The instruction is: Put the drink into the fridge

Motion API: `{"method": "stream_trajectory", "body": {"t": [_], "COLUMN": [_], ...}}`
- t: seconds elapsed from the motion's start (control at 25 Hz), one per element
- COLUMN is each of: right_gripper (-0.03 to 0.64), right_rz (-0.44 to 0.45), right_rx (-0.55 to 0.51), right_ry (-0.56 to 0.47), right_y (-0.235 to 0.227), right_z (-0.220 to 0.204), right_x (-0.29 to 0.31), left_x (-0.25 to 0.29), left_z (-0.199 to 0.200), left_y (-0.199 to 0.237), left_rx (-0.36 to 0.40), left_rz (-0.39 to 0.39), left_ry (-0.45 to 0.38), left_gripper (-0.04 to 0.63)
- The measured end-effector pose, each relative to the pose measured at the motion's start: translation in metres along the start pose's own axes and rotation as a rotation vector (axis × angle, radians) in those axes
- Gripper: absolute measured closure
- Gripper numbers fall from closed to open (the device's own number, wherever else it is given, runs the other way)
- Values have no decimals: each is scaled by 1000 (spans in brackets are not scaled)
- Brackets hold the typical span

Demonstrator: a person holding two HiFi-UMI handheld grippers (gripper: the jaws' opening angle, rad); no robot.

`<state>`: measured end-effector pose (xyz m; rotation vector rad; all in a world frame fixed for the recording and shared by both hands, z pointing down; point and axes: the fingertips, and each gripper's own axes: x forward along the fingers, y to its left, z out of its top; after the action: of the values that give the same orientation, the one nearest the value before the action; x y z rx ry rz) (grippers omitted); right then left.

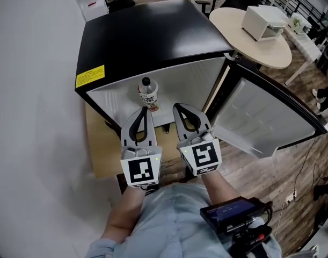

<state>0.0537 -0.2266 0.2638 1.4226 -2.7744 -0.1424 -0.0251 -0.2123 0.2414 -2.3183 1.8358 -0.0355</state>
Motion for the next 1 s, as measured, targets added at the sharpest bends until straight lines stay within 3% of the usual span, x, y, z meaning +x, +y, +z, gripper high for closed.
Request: {"method": "stream_trajectory", "body": {"t": [1.0], "right_gripper": [612], "right_rz": [34], "right_rx": [5], "right_ry": [7], "right_y": [-18], "right_z": [-18], "right_x": [35], "left_x": [27], "left_z": [-25], "left_y": [21], "left_rx": [25], "left_rz": [64], "left_ry": [56], "left_gripper": [586]}}
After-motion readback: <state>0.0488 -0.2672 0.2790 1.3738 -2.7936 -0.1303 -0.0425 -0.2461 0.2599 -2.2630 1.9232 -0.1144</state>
